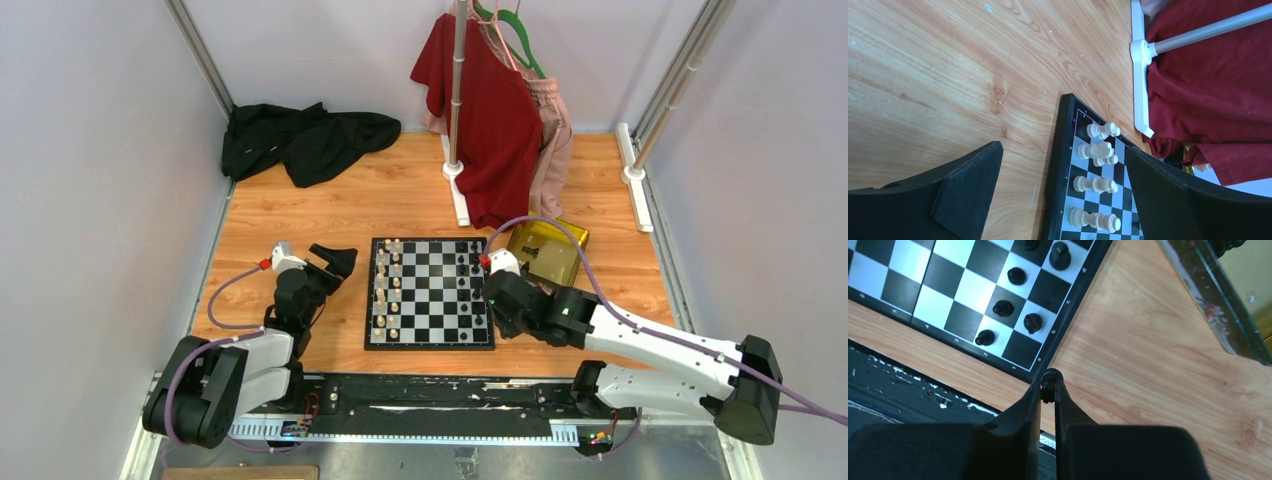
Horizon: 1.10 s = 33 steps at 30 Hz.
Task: Set up the chess pieces on the board
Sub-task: Place the chess piece on the chessboard.
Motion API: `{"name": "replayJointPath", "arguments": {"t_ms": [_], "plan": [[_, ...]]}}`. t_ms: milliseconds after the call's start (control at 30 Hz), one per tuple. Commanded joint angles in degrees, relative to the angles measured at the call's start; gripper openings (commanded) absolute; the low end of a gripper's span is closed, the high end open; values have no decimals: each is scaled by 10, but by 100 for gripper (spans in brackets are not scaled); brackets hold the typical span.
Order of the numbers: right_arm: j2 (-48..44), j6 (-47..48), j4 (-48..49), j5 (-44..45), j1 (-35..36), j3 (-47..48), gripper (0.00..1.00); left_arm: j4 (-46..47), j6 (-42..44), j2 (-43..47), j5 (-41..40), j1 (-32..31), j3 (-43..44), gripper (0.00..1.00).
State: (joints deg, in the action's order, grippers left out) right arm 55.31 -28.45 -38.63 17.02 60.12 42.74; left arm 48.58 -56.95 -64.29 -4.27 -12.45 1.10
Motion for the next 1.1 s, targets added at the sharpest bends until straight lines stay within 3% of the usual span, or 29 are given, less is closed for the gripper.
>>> {"name": "replayJointPath", "arguments": {"t_ms": [0,300,1067], "plan": [[19,-55,-4,38,46,-17,5,0,14,7,-6,5,-4,100],[75,-74,53,36,91,-29,5,4,18,1,-5,5,-4,100],[149,-64,119,45,96,-42,5,10,25,-2,-3,5,-6,100]]}}
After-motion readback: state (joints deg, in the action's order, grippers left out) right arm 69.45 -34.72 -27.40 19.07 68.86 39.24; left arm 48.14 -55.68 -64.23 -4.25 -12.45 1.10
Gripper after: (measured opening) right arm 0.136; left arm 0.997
